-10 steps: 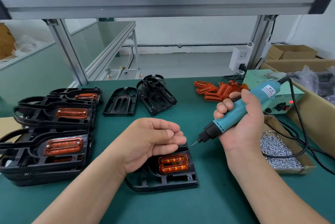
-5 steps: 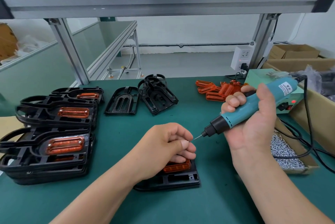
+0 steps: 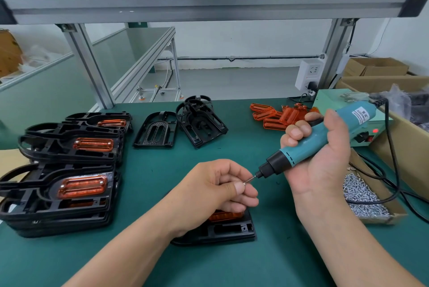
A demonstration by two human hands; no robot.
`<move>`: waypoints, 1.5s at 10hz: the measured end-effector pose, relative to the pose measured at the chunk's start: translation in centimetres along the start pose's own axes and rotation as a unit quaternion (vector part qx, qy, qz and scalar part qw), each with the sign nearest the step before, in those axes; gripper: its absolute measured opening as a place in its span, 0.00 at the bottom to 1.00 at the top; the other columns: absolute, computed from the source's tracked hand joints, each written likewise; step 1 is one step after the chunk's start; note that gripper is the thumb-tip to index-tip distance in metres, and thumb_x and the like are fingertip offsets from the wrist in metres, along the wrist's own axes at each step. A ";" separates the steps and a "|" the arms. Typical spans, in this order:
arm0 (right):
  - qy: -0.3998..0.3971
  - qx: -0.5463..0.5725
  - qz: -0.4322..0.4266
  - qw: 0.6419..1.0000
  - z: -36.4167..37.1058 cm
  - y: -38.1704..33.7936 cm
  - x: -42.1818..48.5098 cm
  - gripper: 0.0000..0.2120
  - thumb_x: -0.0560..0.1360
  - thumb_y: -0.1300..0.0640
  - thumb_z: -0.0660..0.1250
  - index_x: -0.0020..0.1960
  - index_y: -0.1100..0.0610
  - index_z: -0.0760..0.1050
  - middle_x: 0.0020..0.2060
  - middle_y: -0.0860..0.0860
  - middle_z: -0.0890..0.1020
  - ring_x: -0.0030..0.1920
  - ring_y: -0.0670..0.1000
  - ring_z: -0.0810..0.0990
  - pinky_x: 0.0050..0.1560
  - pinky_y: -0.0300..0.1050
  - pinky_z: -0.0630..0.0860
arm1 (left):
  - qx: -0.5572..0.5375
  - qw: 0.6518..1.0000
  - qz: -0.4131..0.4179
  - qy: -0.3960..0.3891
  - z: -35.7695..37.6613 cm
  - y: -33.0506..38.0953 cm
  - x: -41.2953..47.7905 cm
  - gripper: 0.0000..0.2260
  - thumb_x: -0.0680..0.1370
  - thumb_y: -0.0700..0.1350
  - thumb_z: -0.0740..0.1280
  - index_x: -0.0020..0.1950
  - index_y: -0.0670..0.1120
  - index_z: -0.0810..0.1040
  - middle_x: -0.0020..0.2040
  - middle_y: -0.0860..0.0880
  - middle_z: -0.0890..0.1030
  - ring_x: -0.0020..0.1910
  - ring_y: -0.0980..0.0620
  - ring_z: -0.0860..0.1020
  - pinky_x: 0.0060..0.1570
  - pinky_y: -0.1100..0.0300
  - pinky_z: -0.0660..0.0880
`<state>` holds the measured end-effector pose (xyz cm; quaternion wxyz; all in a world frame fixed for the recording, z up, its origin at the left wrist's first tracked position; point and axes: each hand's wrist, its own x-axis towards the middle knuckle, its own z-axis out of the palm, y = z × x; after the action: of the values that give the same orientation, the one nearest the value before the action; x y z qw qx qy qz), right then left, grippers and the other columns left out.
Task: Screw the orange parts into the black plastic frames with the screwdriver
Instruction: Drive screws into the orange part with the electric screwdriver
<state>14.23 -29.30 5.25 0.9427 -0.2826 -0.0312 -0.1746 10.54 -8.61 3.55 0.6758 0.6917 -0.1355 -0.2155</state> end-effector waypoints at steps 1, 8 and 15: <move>0.001 -0.003 0.003 1.000 0.0 0.1 -0.1 0.12 0.82 0.50 0.65 0.45 0.56 0.76 0.34 0.50 0.72 0.33 0.48 0.74 0.33 0.39 0.73 | -0.011 1.000 -0.003 0.001 0.0 0.1 0.0 0.07 0.85 0.35 0.65 0.59 0.42 0.80 0.51 0.42 0.88 0.53 0.43 0.87 0.52 0.55 0.85; 0.005 -0.039 0.013 0.999 0.0 1.0 0.0 0.13 0.83 0.46 0.68 0.48 0.56 0.74 0.34 0.49 0.72 0.34 0.48 0.74 0.35 0.38 0.74 | 0.165 0.983 0.044 0.067 0.4 -0.6 0.0 0.11 0.82 0.41 0.66 0.57 0.57 0.81 0.50 0.56 0.88 0.52 0.57 0.86 0.54 0.56 0.83; -0.068 -0.141 0.032 0.987 0.8 1.3 -1.1 0.10 0.82 0.51 0.66 0.44 0.55 0.76 0.32 0.51 0.71 0.30 0.49 0.72 0.30 0.40 0.70 | 0.543 0.836 0.005 0.072 -3.0 -0.6 0.5 0.16 0.77 0.61 0.71 0.63 0.60 0.80 0.51 0.60 0.74 0.54 0.59 0.73 0.56 0.55 0.75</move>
<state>13.72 -27.49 5.02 0.8941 -0.4249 -0.0615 -0.1272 12.31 -6.21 2.93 0.2002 0.9607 -0.1849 -0.0535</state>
